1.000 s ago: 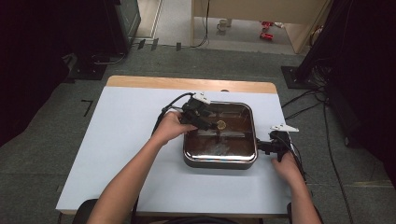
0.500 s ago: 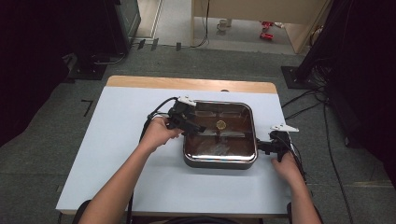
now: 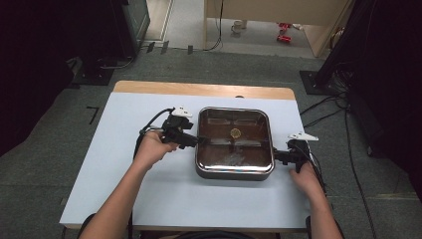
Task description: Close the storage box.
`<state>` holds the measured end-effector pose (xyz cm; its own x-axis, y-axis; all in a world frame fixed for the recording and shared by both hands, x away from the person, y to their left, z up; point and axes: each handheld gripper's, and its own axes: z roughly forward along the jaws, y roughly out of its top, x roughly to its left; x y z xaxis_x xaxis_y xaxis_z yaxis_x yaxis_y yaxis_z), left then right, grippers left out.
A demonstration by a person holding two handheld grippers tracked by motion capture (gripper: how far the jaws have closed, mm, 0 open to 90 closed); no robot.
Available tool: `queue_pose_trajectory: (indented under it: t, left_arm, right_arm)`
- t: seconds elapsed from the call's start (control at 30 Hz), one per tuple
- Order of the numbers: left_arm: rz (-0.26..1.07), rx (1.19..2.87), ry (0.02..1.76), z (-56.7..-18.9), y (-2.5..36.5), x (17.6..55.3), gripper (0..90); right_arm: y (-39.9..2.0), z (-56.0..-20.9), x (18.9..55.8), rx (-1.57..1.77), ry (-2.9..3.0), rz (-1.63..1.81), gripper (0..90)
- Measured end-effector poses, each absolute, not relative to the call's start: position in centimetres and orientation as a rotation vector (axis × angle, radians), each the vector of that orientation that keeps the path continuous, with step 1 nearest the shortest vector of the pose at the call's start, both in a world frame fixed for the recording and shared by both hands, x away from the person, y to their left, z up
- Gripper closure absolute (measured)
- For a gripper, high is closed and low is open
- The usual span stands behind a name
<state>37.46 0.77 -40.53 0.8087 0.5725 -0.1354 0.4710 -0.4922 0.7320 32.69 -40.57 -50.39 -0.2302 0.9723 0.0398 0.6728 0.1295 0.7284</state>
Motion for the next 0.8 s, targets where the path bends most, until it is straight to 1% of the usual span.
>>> queue_pose_trajectory:
  t: [0.23, 0.67, 0.8]
  left_arm:
    - [0.198, 2.151, 0.787, -41.6, 2.0, 36.4, 26.9]
    - [0.263, 2.169, 0.814, -44.0, 3.7, 34.6, 26.5]
    - [0.311, 2.169, 0.801, -44.9, 4.2, 34.4, 26.5]
  right_arm:
    - [-40.6, -50.4, 32.7, 1.581, 1.965, 0.887, 14.4]
    - [-40.6, -50.4, 32.7, 1.582, 1.965, 0.886, 14.4]
    - [-40.6, -50.4, 32.7, 1.581, 1.966, 0.886, 14.4]
